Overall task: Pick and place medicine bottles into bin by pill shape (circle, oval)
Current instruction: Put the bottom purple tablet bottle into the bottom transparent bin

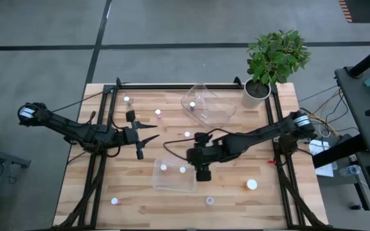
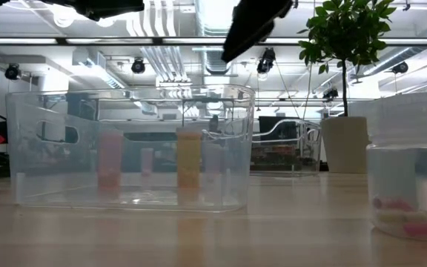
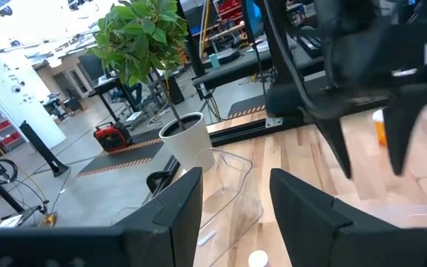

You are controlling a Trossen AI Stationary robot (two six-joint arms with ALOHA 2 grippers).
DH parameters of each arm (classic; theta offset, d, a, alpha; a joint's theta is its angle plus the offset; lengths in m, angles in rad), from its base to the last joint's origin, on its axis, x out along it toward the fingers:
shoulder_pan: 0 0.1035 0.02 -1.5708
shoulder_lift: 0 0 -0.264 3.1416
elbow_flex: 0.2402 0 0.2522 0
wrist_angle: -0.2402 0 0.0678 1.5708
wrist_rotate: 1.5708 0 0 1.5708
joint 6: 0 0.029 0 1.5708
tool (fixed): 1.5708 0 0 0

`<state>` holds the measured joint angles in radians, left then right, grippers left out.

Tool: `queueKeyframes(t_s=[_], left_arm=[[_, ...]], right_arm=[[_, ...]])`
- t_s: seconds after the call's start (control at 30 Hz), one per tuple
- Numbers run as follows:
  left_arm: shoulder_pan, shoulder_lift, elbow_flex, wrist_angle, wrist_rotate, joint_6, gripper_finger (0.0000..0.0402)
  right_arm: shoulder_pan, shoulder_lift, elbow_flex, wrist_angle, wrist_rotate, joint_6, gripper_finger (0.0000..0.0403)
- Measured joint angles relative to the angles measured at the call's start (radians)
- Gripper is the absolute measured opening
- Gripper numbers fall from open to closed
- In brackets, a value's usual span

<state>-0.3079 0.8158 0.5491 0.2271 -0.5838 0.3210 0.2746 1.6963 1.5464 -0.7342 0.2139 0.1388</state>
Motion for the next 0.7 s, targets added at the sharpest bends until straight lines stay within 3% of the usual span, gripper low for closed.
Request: queueKeyframes(t_s=[0.23,0.7], left_arm=[[0.0,0.0,0.0,0.001,0.0,-0.001,0.0143],[0.0,0.004,0.0,0.012,0.0,-0.061,0.0143]], right_arm=[[0.012,-0.171,-0.224,0.168,0.049,0.034,0.0187],[0.016,-0.474,-0.679,0.645,0.05,-0.031,0.0187]])
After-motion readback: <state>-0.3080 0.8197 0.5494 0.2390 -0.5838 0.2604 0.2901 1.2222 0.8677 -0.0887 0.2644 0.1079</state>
